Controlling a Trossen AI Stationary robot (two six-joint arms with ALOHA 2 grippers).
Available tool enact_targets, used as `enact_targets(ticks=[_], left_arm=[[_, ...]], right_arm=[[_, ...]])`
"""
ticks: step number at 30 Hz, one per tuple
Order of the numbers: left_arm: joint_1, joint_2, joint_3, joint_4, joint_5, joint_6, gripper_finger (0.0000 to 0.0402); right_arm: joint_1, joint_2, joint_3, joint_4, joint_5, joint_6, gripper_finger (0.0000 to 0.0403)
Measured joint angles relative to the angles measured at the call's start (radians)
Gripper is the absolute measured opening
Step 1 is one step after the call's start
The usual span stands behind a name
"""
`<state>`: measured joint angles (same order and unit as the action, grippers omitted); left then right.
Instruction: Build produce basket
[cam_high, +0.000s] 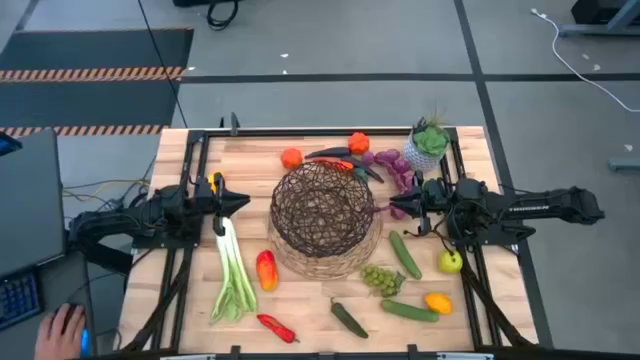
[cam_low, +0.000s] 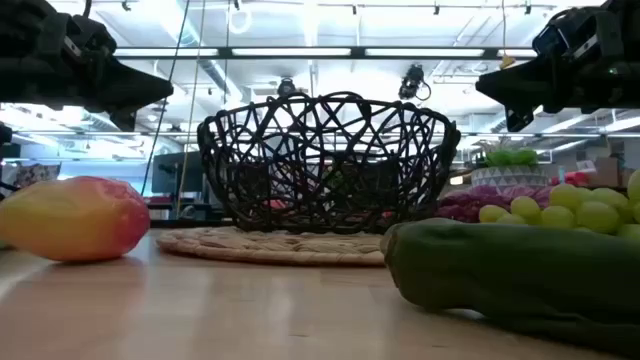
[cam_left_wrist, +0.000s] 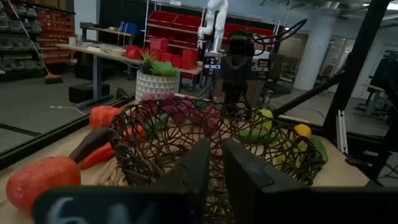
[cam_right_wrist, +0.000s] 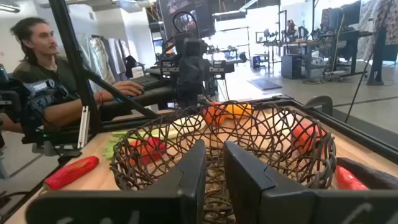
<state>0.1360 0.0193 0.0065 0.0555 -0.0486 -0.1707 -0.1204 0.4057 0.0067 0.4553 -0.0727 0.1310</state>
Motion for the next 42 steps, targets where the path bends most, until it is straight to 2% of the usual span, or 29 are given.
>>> enact_targets(ticks=[42], left_arm=[[0.0, 0.0, 0.0, 0.0, 0.0, 0.0, 0.0058]], right_arm=[[0.0, 0.0, 0.0, 0.0, 0.0, 0.0, 0.0064]])
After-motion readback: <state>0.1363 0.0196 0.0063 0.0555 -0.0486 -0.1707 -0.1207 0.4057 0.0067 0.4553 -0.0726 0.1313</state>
